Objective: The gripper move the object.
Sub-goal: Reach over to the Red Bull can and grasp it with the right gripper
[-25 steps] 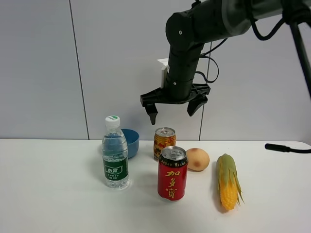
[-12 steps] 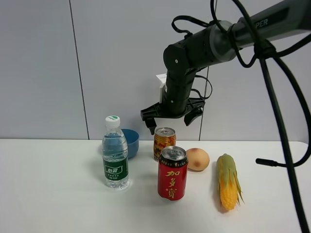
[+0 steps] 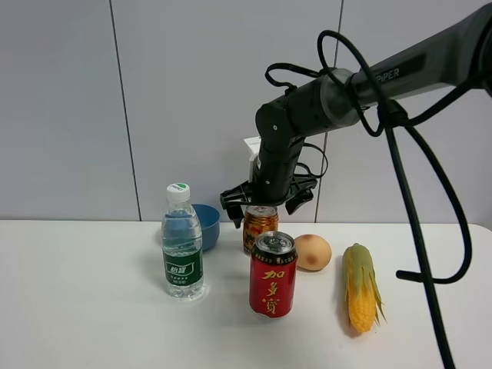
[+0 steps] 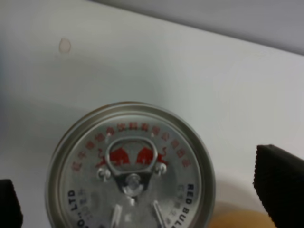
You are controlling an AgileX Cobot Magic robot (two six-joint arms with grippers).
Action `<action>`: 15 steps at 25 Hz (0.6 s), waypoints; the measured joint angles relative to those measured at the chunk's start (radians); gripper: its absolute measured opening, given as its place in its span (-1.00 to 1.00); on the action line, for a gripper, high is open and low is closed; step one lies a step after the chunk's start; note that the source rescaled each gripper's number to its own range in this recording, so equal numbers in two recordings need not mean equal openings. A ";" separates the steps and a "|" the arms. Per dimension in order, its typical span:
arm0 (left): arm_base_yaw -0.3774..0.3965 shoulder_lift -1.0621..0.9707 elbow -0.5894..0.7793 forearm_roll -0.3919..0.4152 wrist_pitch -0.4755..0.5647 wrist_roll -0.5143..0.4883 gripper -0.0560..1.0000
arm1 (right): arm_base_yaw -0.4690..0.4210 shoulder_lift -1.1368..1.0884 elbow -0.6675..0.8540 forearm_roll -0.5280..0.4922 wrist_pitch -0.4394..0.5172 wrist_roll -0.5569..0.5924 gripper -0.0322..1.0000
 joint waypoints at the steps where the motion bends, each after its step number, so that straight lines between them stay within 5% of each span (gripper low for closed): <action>1: 0.000 0.000 0.000 0.000 0.000 0.000 1.00 | 0.000 0.007 0.000 0.000 -0.005 0.001 1.00; 8: 0.000 0.000 0.000 0.000 0.000 0.000 1.00 | -0.005 0.016 0.000 0.000 -0.039 0.001 0.93; 15: 0.000 0.000 0.000 -0.001 0.000 0.000 1.00 | -0.013 0.016 0.000 0.000 -0.039 0.001 -0.16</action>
